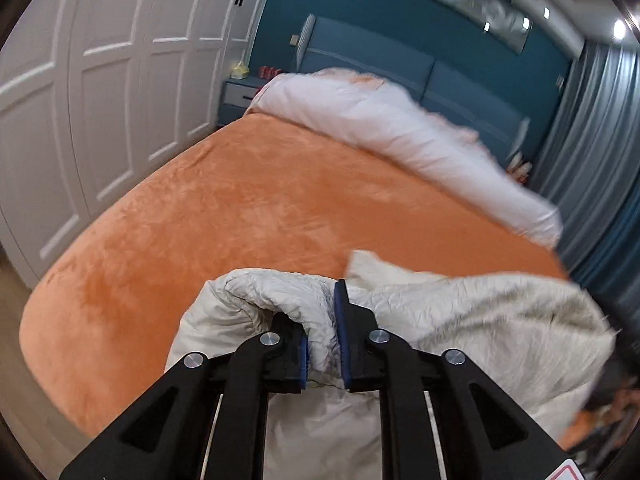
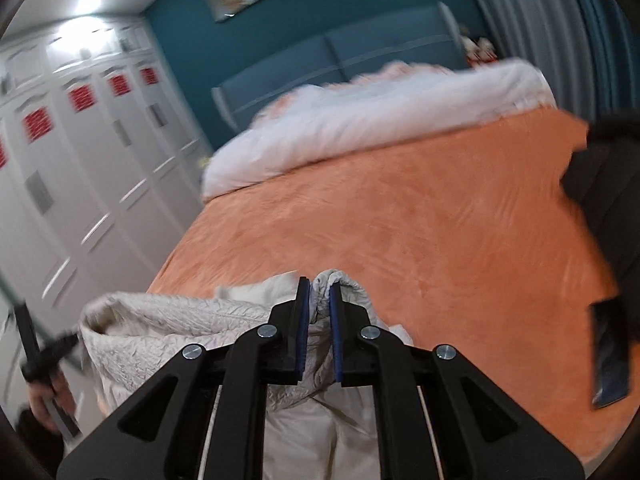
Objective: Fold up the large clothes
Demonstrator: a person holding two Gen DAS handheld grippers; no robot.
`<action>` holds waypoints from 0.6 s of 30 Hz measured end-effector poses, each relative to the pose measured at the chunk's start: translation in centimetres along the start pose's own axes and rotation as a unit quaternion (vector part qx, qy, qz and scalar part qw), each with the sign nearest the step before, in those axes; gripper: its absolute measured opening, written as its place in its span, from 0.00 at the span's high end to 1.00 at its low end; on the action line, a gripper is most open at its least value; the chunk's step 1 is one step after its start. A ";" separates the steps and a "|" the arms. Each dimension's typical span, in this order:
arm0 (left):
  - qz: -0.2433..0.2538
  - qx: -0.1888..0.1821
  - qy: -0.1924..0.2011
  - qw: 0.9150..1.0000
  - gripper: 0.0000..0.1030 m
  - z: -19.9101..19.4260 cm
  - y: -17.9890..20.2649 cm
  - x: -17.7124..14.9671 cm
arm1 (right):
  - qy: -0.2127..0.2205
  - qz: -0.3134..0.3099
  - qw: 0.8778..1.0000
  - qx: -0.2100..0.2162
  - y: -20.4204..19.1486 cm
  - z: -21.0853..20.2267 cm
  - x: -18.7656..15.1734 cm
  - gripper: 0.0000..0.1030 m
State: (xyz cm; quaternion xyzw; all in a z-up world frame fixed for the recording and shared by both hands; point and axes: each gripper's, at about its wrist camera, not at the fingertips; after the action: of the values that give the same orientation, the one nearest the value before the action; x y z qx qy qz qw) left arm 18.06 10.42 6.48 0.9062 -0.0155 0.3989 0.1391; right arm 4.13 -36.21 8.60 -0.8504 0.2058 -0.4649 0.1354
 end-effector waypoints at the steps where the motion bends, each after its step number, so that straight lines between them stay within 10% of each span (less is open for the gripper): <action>1: 0.008 0.012 -0.011 1.000 0.85 2.6 -0.1 -0.2 | -0.004 0.023 1.000 -0.012 0.9 2.4 -0.1 0.88; 5: 0.013 0.029 -0.056 0.998 0.79 7.5 -1.2 -0.4 | 0.016 0.077 0.996 -0.040 2.7 4.9 -0.8 0.65; 9: -0.017 -0.012 -0.003 1.000 0.73 4.7 -2.9 1.9 | 0.043 0.106 0.993 -0.027 3.5 4.1 -1.1 0.58; 15: -0.039 -0.063 0.034 0.997 0.73 1.5 -2.6 5.5 | 0.034 -0.043 0.998 -0.042 -1.9 5.4 -2.2 0.58; 18: -0.016 -0.004 0.061 0.998 0.72 1.3 -0.7 5.9 | 0.013 -0.124 0.991 -0.056 -5.3 7.7 -3.9 0.58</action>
State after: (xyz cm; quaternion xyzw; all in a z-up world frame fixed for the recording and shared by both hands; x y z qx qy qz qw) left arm 23.12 11.18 9.75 0.8798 0.0057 0.4510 0.1500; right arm 9.98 -29.38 3.88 -0.8696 0.1265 -0.4766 0.0262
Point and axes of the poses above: each gripper's, at about its wrist camera, not at the fingertips, and z roughly the way its jaws point, y to its right, x to its top
